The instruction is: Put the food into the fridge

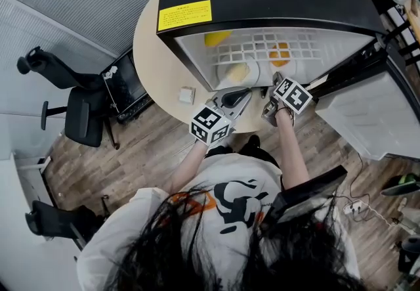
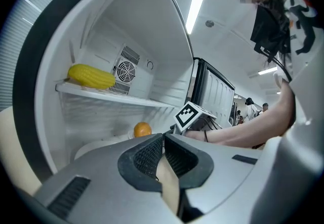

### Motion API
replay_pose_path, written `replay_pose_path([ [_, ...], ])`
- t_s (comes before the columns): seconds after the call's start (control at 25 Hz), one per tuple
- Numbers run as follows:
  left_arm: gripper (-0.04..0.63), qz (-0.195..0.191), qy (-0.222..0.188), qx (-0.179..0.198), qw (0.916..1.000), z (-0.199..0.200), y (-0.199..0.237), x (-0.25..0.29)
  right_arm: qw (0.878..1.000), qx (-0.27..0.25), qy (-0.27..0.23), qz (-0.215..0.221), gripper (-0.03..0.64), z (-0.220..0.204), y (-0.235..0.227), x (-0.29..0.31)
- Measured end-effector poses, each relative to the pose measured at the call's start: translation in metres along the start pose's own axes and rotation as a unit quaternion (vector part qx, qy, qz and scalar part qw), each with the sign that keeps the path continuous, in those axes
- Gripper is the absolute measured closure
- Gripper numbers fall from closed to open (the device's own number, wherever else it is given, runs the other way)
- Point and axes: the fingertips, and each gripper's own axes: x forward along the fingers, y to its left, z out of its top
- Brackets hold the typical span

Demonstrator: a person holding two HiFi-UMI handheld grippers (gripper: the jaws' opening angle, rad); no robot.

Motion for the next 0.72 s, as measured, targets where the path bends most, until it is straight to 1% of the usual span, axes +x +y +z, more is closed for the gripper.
replay_pose_path([
  [0.12,0.583,0.001,-0.001,-0.003,1.0000,0.000,0.001,-0.001,1.000,0.001,-0.005,0.016,0.314,0.002,0.006,-0.005],
  [0.24,0.583,-0.003,-0.001,-0.001,1.0000,0.000,0.000,0.000,1.000,-0.010,-0.010,0.028,0.314,0.005,0.011,-0.010],
  [0.48,0.583,-0.013,-0.004,0.002,0.9999,0.002,-0.005,-0.003,0.998,-0.015,-0.019,0.058,0.316,0.005,0.021,-0.026],
  [0.64,0.583,-0.014,-0.010,0.000,0.9998,0.005,-0.007,-0.011,0.996,-0.028,-0.036,0.075,0.316,0.008,0.031,-0.044],
  [0.72,0.583,-0.017,-0.015,0.001,0.9997,0.008,-0.008,-0.015,0.994,-0.037,-0.047,0.091,0.316,0.011,0.039,-0.054],
])
